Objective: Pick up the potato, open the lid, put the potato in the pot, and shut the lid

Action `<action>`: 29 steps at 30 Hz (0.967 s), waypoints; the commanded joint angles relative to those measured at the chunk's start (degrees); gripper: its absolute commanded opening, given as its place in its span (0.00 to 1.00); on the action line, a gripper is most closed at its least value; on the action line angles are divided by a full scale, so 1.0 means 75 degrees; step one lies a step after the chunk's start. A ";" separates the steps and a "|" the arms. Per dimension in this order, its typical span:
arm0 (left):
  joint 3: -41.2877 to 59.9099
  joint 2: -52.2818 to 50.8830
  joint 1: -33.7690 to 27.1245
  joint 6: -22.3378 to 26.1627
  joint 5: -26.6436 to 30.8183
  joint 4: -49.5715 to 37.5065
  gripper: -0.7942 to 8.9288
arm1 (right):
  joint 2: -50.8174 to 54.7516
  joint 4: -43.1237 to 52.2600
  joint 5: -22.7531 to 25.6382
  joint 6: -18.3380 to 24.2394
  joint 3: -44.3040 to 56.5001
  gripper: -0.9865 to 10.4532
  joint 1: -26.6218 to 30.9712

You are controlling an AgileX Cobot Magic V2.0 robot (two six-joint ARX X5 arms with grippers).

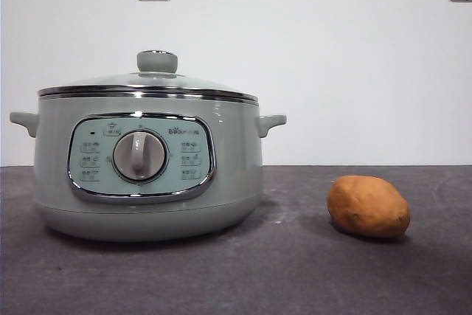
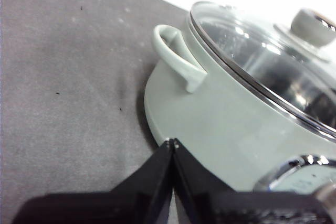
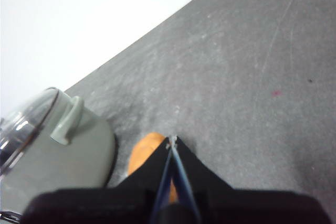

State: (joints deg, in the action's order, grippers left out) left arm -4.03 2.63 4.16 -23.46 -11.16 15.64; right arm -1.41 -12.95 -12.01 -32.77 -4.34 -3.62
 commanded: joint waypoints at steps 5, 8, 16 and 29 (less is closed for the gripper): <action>-0.1448 0.0772 -0.0009 0.1279 -0.0396 0.0772 0.07 | -0.0997 0.0058 -0.0012 0.0731 -0.1198 0.07 0.0009; -0.2110 0.1408 -0.0009 0.1282 -0.0542 0.0822 0.07 | -0.1734 0.0050 -0.0012 0.1189 -0.1865 0.07 0.0009; -0.4121 0.3416 -0.0009 0.2049 -0.0565 0.1378 0.07 | -0.3838 -0.0262 -0.0414 0.2323 -0.3762 0.07 0.0009; -0.6234 0.5869 -0.0009 0.2751 -0.0909 0.2547 0.25 | -0.6589 -0.2430 -0.1527 0.3611 -0.6088 0.17 0.0009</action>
State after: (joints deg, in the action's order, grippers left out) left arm -50.54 46.52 4.16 -3.86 -17.10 34.76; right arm -50.43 -31.20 -22.85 -7.40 -49.58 -3.62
